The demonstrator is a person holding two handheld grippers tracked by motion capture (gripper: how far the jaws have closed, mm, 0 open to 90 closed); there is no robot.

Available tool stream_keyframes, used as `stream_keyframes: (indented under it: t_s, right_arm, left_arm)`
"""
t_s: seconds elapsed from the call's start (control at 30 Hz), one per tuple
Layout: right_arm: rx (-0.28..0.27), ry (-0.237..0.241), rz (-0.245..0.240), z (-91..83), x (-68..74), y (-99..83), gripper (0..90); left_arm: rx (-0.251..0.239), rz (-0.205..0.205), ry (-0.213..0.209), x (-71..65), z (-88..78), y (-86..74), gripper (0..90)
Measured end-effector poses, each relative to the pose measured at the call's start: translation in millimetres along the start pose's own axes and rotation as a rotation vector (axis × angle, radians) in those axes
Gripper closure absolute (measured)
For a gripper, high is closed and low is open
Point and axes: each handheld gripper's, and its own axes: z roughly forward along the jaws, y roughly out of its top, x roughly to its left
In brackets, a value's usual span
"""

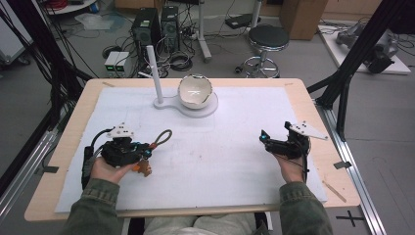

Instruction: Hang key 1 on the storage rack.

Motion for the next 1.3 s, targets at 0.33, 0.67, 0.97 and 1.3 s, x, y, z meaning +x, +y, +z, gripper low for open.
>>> stream_keyframes:
  t_s: [0.33, 0.67, 0.97, 1.3]
  right_arm:
    - [0.007, 0.003, -0.003, 1.9, 0.9, 0.2, 0.5]
    - [0.009, 0.004, -0.002, 1.6, 0.8, 0.2, 0.5]
    - [0.016, 0.007, -0.003, 2.9, 0.9, -0.2, 0.5]
    - [0.015, 0.010, -0.006, 2.9, 1.1, -0.2, 0.5]
  left_arm:
    - [0.000, 0.018, 0.057, 14.7, -16.3, 25.7, 73.2]
    - [-0.014, -0.027, 0.070, 38.1, -23.8, 45.9, 73.2]
    - [0.006, -0.085, 0.116, 61.2, -28.8, 61.3, 73.2]
    - [0.013, -0.098, 0.149, 73.3, -30.0, 84.6, 73.2]
